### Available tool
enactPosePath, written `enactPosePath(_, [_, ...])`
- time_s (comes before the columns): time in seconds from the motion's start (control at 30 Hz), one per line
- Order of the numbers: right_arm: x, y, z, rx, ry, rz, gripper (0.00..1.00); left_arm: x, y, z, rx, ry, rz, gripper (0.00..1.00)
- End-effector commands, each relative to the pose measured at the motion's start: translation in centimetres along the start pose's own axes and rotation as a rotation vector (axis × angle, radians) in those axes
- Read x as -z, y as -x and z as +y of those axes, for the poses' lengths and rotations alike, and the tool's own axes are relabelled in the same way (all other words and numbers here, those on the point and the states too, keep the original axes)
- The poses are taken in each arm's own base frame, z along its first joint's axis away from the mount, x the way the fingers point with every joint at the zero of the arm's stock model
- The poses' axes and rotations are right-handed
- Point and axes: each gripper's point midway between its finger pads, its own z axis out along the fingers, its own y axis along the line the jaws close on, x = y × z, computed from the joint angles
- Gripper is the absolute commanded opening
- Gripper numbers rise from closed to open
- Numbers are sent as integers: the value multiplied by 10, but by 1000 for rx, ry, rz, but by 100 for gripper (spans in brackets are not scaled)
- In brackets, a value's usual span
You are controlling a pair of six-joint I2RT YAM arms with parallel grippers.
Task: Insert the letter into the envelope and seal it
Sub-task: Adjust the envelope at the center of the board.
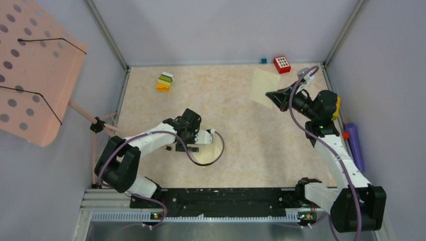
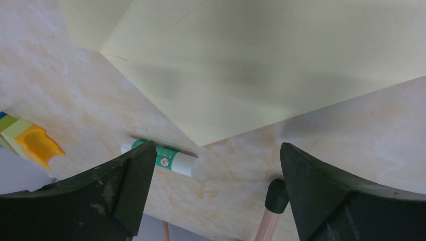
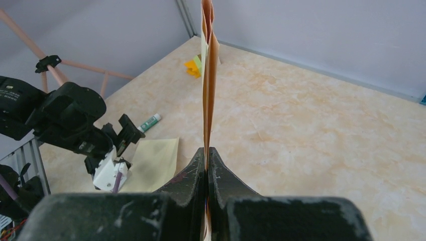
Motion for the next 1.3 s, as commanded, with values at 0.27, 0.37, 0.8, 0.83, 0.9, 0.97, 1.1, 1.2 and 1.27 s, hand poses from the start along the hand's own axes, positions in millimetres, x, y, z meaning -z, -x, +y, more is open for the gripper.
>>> enactPosePath(0.27, [5,21,7,72,16,-49,0,-23,8,6,-55,95,31,98])
enactPosePath(0.37, [5,21,7,72,18,-49,0,-29,15,14,-52,133,25,98])
enactPosePath(0.8, [7,23,7,80,17,-52,0,-47,80,48,-4,189,-61,98])
enactPosePath(0.83, [7,23,7,80,17,-52,0,-47,86,52,7,193,-72,98])
enactPosePath(0.9, [7,22,7,81,18,-50,0,-44,95,61,37,207,-86,98])
enactPosePath(0.97, [7,22,7,80,19,-48,0,-37,97,70,65,223,-98,98])
enactPosePath(1.1, [8,22,8,84,27,-49,0,-16,88,67,110,179,-129,98])
enactPosePath(1.2, [7,21,9,83,34,-47,0,-3,80,48,136,77,-169,98])
enactPosePath(1.27, [7,21,9,80,34,-47,0,2,76,34,149,19,-187,98])
